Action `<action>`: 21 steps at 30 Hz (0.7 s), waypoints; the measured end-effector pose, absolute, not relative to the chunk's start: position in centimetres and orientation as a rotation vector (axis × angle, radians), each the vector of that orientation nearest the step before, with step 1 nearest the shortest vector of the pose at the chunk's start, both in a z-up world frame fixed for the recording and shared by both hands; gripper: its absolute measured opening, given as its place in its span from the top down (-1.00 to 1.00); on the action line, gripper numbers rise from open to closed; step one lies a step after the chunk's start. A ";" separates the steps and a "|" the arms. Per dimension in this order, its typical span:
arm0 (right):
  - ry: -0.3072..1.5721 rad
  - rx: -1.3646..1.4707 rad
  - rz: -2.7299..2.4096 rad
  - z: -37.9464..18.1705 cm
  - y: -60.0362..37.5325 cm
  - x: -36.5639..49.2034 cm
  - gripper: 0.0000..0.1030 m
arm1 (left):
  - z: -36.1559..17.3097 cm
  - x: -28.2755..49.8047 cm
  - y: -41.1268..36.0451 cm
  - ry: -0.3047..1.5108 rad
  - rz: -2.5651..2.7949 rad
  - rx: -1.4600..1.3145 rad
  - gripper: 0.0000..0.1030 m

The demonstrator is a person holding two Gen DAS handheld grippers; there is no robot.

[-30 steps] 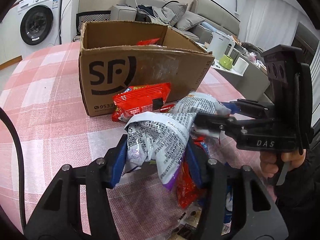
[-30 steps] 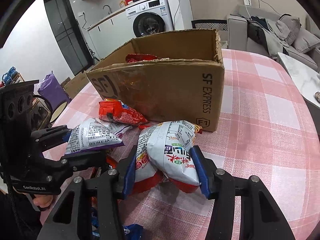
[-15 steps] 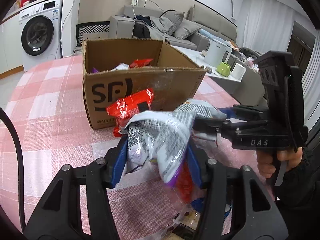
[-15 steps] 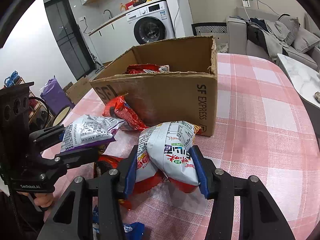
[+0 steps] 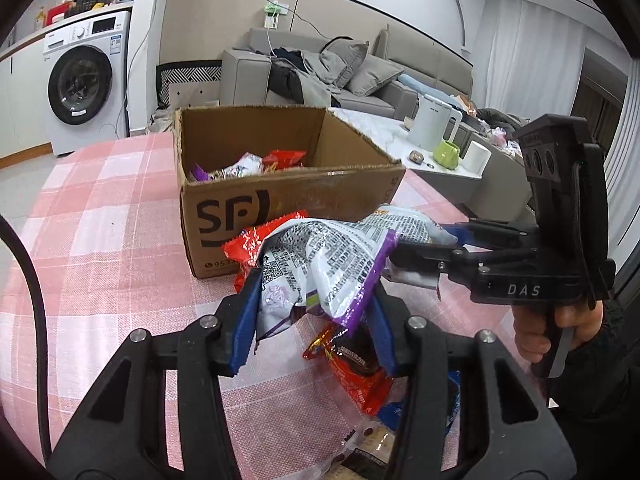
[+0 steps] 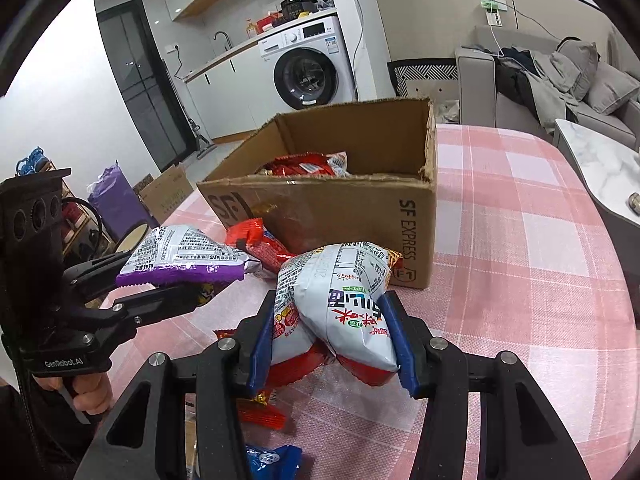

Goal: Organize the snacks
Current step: 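Lift both held bags and carry them over the cardboard box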

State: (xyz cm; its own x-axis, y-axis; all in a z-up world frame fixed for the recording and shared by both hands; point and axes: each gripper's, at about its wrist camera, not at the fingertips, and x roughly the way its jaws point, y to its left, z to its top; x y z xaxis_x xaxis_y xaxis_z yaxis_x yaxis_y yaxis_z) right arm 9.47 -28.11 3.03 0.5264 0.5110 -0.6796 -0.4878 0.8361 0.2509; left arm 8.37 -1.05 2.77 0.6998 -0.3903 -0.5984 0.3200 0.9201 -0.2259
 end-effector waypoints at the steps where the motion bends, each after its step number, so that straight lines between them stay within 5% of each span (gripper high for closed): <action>1: 0.816 0.032 0.598 3.3 -28.1 9.4 0.00 | 3.1 8.3 -0.9 0.683 -0.394 -0.109 0.11; 21: 0.681 0.076 0.588 8.7 -29.4 7.2 0.00 | 9.8 6.7 1.6 0.564 -0.320 -0.129 0.11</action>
State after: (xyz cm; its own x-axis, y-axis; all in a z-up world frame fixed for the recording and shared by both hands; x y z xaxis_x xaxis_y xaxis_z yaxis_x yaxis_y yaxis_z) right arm 7.19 -29.44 8.70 0.6223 0.5352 -0.5712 -0.4868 0.8361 0.2530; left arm 6.72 1.60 9.75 0.7976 -0.3319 -0.5036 0.2619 0.9427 -0.2065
